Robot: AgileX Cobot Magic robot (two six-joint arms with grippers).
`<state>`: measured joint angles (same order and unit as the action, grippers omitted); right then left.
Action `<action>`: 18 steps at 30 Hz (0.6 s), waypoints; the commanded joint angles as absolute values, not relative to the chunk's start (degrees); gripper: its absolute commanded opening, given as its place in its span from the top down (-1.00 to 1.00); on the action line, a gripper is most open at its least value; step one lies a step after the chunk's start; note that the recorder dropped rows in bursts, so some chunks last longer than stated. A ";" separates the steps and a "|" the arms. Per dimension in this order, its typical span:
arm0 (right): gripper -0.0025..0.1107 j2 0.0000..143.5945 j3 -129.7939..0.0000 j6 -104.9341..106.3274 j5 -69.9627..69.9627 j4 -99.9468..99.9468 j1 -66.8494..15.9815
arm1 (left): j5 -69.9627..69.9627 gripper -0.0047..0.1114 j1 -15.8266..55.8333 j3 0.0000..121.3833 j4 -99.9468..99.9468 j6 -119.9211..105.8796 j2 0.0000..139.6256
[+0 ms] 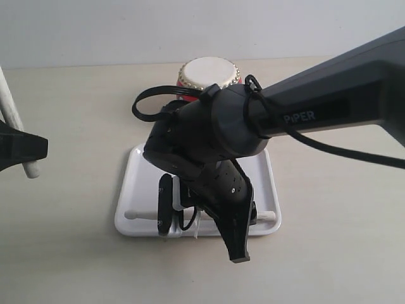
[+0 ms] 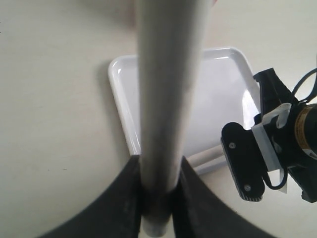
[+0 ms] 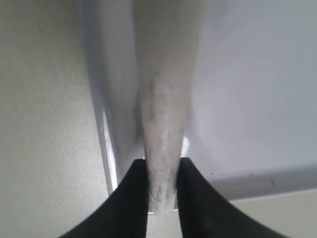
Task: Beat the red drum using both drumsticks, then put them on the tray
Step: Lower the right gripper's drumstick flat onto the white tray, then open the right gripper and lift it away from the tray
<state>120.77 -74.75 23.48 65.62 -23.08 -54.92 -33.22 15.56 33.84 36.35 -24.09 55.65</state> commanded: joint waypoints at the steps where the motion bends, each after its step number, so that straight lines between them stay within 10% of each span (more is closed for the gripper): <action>1: 0.78 120.70 -75.23 22.70 65.96 -23.19 -55.04 | -33.13 0.92 15.40 33.54 36.83 -23.77 55.33; 18: 0.51 120.70 -75.23 22.17 67.28 -23.19 -55.04 | -33.99 0.92 15.40 33.54 37.50 -23.77 55.33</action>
